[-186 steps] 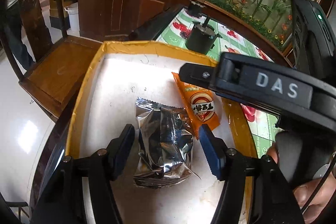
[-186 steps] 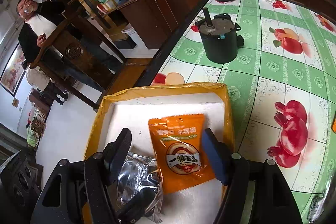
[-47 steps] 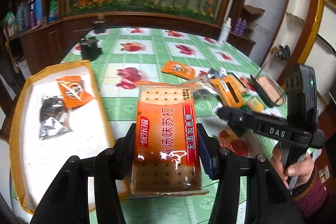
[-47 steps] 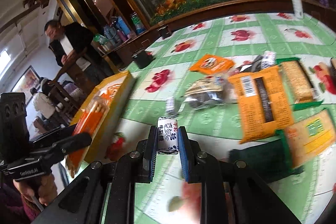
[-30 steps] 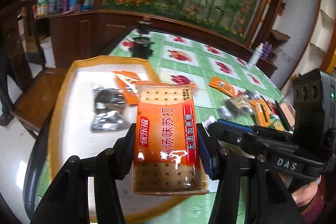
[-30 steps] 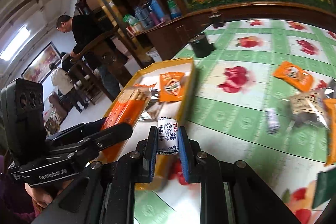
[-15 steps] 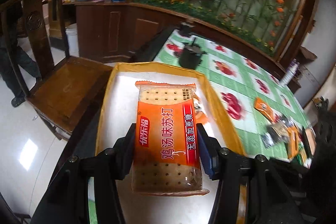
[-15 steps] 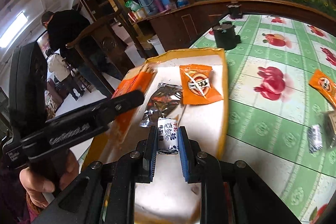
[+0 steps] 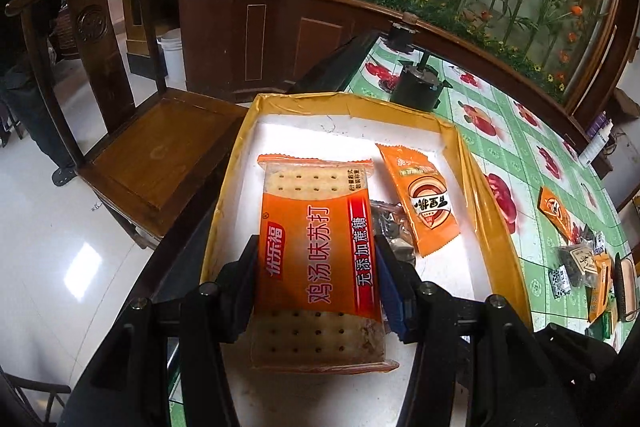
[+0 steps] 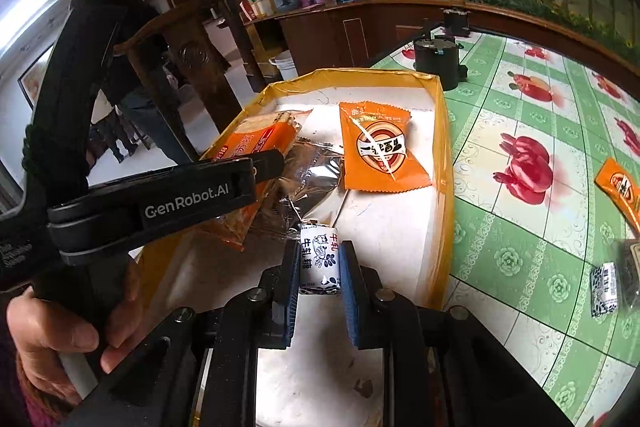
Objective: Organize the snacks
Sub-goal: 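Lower the cracker pack into the tray and open the left tool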
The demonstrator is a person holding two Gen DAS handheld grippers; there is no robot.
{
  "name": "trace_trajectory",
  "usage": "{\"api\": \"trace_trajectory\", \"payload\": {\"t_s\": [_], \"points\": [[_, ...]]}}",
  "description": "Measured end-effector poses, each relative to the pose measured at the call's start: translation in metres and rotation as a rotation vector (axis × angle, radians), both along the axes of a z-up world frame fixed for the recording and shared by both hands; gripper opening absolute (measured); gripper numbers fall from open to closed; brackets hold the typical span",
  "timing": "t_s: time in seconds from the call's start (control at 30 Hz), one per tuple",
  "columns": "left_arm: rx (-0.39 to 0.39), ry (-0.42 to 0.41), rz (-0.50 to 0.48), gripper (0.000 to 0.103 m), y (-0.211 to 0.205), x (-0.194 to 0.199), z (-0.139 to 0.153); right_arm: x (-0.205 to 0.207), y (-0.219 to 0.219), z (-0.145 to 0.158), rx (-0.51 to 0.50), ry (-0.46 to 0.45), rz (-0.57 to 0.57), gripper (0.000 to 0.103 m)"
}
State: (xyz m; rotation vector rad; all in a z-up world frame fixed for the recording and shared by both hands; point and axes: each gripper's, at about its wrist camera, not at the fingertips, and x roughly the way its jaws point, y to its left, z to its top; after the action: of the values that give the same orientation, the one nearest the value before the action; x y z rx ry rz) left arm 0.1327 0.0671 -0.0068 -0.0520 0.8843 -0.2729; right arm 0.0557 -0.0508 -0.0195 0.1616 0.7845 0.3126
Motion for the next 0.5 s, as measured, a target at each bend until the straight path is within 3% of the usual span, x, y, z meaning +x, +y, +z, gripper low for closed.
{"api": "trace_trajectory", "payload": {"t_s": [0.5], "points": [[0.007,0.002,0.005,0.053,-0.0005,-0.0017,-0.0018,0.0007,0.0021,-0.0002,-0.03,-0.025,-0.013,0.022]]}}
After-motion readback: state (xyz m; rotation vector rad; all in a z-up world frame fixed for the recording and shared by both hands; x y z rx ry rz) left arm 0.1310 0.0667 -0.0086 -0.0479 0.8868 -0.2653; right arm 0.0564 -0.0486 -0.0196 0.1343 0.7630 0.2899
